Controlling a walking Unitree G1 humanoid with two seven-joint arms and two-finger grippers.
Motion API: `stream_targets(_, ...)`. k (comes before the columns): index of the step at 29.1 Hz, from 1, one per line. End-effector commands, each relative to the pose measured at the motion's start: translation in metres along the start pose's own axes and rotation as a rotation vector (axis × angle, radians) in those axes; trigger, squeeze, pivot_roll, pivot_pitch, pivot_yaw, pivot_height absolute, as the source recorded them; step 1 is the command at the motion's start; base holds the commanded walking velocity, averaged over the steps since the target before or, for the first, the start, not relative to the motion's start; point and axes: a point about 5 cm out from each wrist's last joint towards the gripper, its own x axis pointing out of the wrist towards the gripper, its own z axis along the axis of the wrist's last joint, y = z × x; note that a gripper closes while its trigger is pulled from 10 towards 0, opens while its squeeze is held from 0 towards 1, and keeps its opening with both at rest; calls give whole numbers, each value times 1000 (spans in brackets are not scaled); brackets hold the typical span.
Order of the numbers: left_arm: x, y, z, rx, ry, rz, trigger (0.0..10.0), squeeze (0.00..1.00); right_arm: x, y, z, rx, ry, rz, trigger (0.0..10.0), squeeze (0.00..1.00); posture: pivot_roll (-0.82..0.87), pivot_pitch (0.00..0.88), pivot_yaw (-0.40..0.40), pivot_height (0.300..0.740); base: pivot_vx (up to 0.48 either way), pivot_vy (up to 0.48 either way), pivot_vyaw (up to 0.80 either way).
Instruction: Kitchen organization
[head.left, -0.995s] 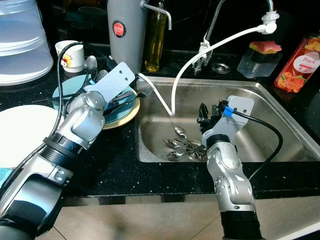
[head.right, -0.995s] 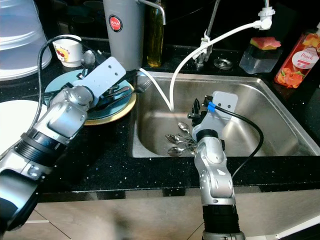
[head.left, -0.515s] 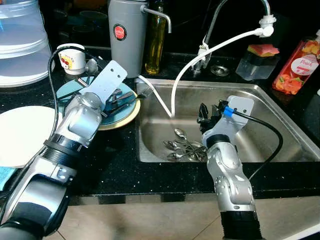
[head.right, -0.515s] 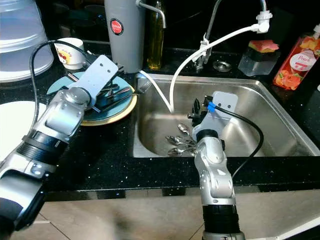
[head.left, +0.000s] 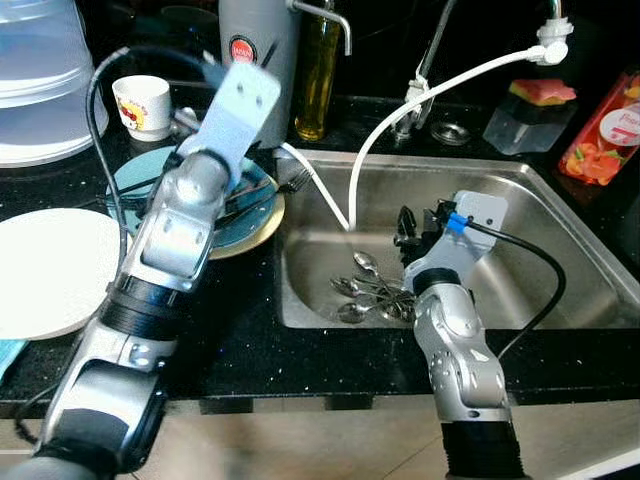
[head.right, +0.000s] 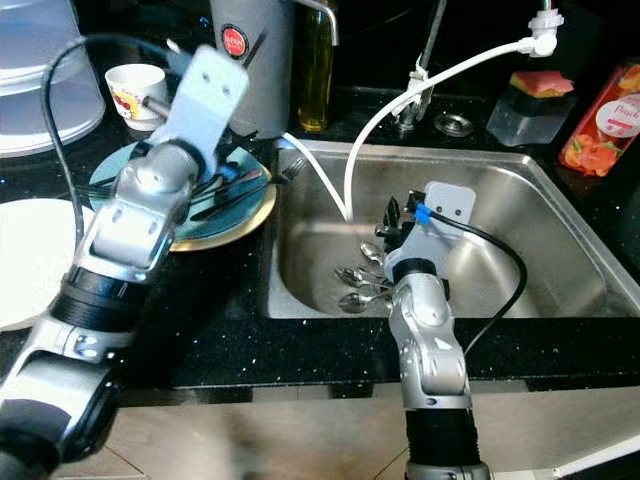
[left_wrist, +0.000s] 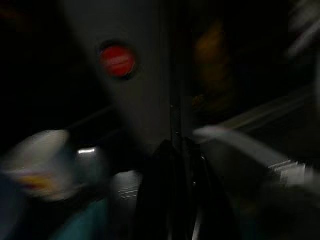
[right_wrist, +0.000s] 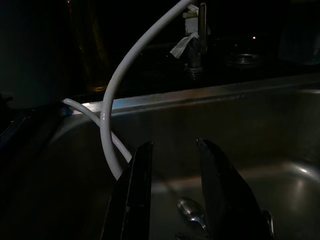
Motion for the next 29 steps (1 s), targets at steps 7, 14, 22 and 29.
stream_targets(7,-8,-44,-5,-260,26,-314,10000,0,-1,-2,1,-1,-2,-12,10000,0,208,36,-99,740,0,0,0)
stream_targets(14,-8,-51,-12,-366,71,-374,10000,1000,-1,-2,1,-2,-3,-14,10000,0,206,38,-100,740,0,0,0)
stream_targets(22,-9,-44,-7,-455,49,-406,10000,0,-1,-3,1,-2,-5,-16,10000,0,207,38,-102,740,0,0,0)
stream_targets(29,-6,-33,-14,-213,96,-254,10000,0,-1,-4,4,-5,-24,-27,10000,0,209,40,-104,740,0,0,0)
